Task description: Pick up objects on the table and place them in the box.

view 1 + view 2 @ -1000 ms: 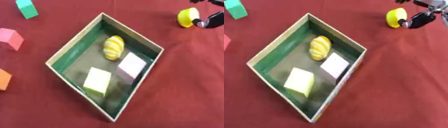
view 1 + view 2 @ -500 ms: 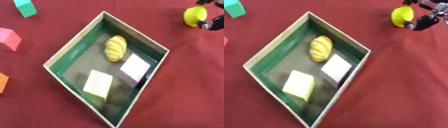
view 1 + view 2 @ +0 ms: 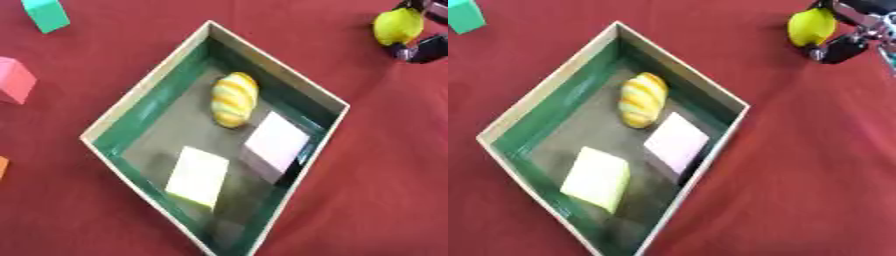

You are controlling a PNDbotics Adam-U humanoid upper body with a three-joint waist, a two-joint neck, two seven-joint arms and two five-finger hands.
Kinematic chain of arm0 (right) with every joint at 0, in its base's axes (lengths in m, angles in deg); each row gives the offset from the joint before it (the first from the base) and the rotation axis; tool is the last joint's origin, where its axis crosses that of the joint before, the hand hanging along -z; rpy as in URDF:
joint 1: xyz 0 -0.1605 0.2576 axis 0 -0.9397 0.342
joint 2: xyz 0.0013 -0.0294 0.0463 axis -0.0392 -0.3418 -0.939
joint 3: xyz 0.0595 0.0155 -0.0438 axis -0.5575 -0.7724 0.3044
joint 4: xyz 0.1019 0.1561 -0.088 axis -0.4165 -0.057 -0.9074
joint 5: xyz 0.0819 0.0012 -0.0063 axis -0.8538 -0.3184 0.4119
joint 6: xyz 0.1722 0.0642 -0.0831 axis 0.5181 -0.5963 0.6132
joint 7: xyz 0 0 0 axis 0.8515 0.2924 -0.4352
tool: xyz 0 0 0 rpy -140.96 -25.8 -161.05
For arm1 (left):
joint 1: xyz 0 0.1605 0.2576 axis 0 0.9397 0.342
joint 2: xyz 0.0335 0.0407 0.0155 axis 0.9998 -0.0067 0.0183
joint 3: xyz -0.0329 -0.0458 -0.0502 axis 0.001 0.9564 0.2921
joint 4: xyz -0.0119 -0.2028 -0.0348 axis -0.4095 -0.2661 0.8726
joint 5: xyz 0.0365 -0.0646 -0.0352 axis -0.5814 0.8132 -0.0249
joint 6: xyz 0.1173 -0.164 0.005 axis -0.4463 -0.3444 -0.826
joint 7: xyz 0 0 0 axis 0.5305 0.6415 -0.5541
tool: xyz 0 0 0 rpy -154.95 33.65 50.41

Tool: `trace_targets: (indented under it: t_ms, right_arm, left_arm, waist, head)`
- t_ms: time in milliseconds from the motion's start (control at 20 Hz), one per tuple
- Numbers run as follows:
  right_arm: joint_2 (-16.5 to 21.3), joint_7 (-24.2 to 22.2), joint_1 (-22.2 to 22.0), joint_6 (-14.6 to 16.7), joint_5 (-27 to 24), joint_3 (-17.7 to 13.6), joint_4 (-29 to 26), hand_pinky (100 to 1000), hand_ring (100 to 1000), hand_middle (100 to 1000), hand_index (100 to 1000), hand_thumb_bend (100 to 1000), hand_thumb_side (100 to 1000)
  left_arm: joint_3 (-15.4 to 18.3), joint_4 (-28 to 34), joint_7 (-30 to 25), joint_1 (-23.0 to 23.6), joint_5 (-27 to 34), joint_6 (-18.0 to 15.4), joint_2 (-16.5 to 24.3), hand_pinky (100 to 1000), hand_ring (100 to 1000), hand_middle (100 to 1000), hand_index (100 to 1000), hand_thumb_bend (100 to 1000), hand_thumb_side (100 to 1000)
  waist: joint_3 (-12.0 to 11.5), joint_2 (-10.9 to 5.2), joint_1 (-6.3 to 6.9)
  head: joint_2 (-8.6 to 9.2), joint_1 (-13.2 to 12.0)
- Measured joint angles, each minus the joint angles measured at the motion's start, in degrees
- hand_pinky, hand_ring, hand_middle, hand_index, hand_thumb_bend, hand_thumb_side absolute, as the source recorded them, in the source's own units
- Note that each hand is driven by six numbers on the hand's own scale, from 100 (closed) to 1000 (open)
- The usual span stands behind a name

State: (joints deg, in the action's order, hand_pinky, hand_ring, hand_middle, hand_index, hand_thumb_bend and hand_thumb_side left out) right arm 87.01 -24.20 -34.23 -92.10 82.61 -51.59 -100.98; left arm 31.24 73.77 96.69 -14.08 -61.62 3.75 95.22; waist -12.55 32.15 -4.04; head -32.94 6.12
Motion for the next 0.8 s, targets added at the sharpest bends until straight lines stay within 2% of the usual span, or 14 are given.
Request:
trace_targets:
  t_ms: [200,300,650,800]
  right_arm:
    - [-0.75,1.53,0.08,0.15,-1.10,0.18,-0.24,833,769,592,720,102,100]
    - [-0.75,1.42,0.10,0.15,-2.23,0.53,-0.95,835,773,596,724,100,107]
    - [-0.65,-1.08,0.41,-0.47,-4.99,0.99,-4.09,833,767,588,719,100,100]
    - [-0.32,-1.65,0.27,-0.54,-6.73,1.54,-7.14,829,752,580,713,100,100]
  left_arm:
    - [0.00,0.00,0.01,0.00,0.12,-0.02,0.00,737,561,564,794,100,364]
    - [0.00,0.00,0.00,0.00,0.12,-0.02,0.00,738,562,564,794,100,363]
    - [0.01,0.00,-0.15,0.01,-0.18,-0.07,0.00,740,565,567,794,100,356]
    - [0.02,0.00,-0.19,0.05,-0.45,-0.09,0.00,740,566,568,794,100,352]
  waist:
    - [0.33,0.01,0.05]
    - [0.74,-0.17,0.05]
    - [1.71,-3.39,0.01]
    - [1.88,-4.68,-0.12]
  head:
    - [-0.09,-0.06]
    - [-0.33,-0.17]
    - [-1.35,-0.50]
    - [-1.86,-0.51]
